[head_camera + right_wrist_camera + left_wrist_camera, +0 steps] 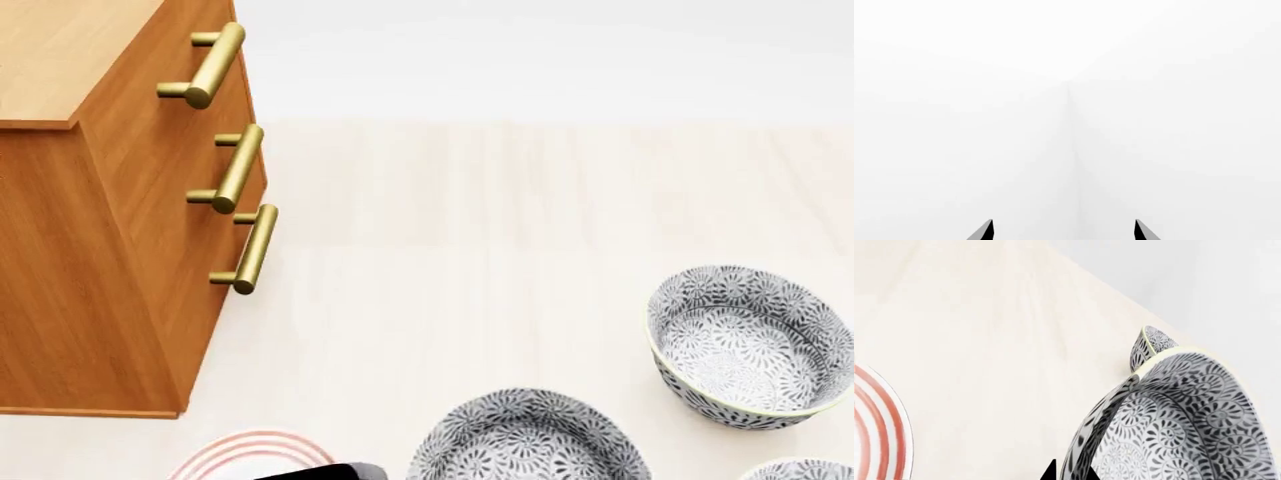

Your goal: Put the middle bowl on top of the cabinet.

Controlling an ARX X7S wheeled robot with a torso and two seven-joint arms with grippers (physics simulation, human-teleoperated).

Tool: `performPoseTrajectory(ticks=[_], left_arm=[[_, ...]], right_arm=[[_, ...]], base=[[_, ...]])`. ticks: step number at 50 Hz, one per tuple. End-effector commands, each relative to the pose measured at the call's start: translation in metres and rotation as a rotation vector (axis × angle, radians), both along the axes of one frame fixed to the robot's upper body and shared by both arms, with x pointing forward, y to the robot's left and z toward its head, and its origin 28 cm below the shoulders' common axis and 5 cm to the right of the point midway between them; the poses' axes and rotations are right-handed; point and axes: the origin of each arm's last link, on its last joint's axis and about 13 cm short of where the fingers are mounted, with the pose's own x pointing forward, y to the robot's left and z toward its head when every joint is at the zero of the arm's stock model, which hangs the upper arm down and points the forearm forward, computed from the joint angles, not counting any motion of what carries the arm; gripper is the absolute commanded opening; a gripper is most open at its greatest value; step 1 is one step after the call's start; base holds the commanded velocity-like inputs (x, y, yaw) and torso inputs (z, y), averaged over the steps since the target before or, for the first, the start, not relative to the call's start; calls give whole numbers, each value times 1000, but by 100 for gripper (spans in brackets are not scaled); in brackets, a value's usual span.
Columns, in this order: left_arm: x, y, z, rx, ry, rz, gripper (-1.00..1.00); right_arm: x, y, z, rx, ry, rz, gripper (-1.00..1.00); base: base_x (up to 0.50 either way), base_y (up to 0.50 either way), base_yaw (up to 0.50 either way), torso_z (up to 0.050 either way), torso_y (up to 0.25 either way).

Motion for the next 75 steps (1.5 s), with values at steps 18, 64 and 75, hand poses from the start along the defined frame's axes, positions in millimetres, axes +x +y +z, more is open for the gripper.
performPoseTrajectory(ticks=[18,64,75], left_arm=[[-23,4,45,-44,-270,-25,-100],[-86,39,183,-71,-902,-61,-100],[-77,53,246,-103,-717,-23,-100]], right_arm=[[1,2,1,-3,-10,2,100],[6,9,0,-12,-20,-4,100],[8,14,1,-10,-23,-4,100]], base=[[0,0,0,50,0],[0,0,0,37,0],[0,0,0,0,0]])
